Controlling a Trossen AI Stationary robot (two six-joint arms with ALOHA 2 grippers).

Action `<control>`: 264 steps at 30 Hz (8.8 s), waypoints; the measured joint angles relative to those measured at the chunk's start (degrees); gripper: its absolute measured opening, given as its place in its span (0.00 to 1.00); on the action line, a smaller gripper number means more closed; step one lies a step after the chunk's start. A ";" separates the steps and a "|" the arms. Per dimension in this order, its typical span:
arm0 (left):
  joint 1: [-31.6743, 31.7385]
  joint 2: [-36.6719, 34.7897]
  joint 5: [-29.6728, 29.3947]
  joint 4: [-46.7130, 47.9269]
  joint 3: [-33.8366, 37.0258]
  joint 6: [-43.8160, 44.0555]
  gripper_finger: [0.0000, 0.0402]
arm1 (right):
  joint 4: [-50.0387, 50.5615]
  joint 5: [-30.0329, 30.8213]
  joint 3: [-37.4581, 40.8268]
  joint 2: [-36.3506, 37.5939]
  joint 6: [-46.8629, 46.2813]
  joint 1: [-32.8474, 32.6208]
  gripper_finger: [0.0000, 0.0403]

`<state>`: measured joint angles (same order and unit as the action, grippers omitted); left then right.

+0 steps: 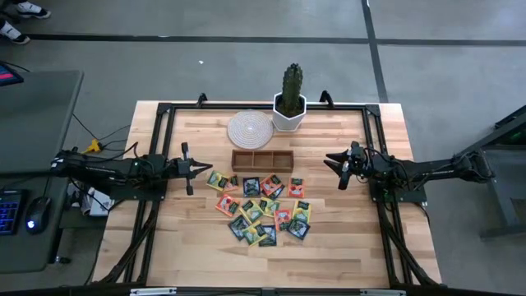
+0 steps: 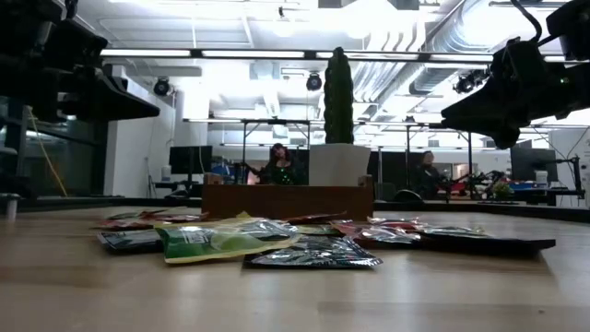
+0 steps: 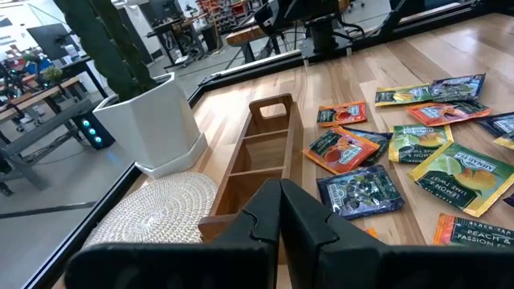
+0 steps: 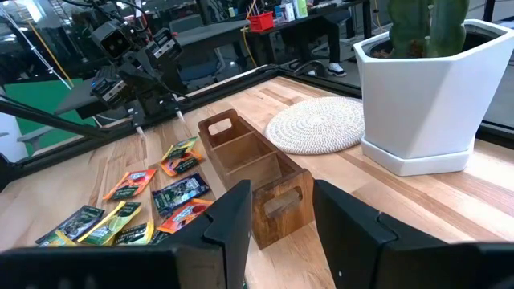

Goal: Pick & Place Tea

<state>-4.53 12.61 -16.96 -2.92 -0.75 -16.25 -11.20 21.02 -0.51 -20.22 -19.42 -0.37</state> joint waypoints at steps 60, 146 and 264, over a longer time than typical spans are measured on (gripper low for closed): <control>39.13 50.53 48.09 44.90 -38.47 -22.28 0.44 | 0.00 0.01 0.00 -0.01 0.00 -0.01 0.33; 35.95 86.19 47.07 53.79 -49.56 -43.50 0.44 | -0.02 0.02 0.00 0.00 0.00 0.01 0.33; 36.00 52.23 39.71 -53.96 -11.52 26.38 0.00 | 49.08 -32.29 -102.78 -81.97 23.33 18.86 0.33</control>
<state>31.46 64.84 22.75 -56.88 -12.27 10.13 37.88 -11.27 -103.29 -102.19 3.91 18.49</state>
